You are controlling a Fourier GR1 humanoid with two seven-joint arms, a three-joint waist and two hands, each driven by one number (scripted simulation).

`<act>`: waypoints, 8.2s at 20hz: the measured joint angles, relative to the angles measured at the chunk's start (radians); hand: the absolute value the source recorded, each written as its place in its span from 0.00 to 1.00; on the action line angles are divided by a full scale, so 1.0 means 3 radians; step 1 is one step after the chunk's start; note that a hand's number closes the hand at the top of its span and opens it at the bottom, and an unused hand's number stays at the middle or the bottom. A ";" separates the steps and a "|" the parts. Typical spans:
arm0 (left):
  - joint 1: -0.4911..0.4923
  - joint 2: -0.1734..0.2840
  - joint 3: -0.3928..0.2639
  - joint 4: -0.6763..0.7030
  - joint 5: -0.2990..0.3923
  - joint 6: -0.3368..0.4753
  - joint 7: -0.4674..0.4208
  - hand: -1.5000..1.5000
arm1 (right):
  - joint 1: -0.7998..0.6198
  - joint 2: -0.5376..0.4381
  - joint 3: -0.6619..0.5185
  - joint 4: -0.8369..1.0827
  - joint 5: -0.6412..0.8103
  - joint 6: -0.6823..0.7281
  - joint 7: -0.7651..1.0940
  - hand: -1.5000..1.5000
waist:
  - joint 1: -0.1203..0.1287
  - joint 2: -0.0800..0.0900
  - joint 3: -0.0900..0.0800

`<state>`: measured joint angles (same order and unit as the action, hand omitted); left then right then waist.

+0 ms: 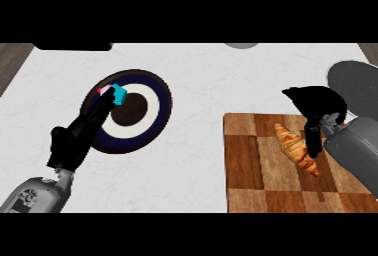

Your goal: Pick the croissant from the cutting board and place it in the pan

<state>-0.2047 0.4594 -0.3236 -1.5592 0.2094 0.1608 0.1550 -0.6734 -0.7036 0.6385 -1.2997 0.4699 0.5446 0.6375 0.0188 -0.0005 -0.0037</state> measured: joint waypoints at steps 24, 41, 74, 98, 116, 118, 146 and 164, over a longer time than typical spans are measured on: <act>0.0074 -0.0196 0.0284 0.0038 -0.0208 -0.0219 -0.0001 0.50 | 0.0345 0.0692 -0.0031 -0.0166 0.0500 0.0768 0.0828 0.00 | -0.0066 -0.0004 0.0011; 0.0160 -0.0409 0.0511 -0.0026 -0.0439 -0.0458 0.0051 0.50 | 0.0486 0.0812 -0.0246 0.0248 0.1270 0.0842 0.0230 1.00 | -0.0040 -0.0025 -0.0013; 0.0212 -0.0545 0.0702 -0.0110 -0.0579 -0.0613 0.0130 0.50 | 0.1422 0.1210 -0.1514 -0.2173 0.1755 -0.1533 0.0187 1.00 | -0.0089 -0.0007 0.0012; 0.0143 -0.0713 0.0764 -0.0104 -0.0724 -0.0744 0.0162 0.50 | 0.0345 0.0602 -0.3298 0.1453 0.0961 -0.3141 -0.2205 1.00 | 0.0022 0.0032 0.0019; 0.0037 -0.0808 0.0726 -0.0070 -0.0809 -0.0810 0.0130 0.50 | -0.0371 -0.0050 -0.3700 0.3631 0.0884 -0.3347 -0.2908 0.00 | 0.0155 0.0103 0.0028; 0.0029 -0.0819 0.0713 -0.0098 -0.0805 -0.0817 0.0148 0.50 | -0.0407 -0.0073 -0.3696 0.3742 0.0894 -0.3212 -0.2832 0.00 | 0.0182 0.0109 0.0033; 0.0092 -0.0789 0.0841 -0.0101 -0.0771 -0.0840 0.0135 0.50 | 0.0149 -0.0398 -0.5052 0.3764 -0.0570 -0.1409 -0.4440 0.00 | 0.0071 0.0083 0.0045; 0.0152 -0.0833 0.0874 -0.0114 -0.0824 -0.0872 0.0144 0.50 | 0.0843 -0.0165 -0.5070 0.3716 -0.0781 -0.1101 -0.5189 0.00 | 0.0020 0.0039 0.0032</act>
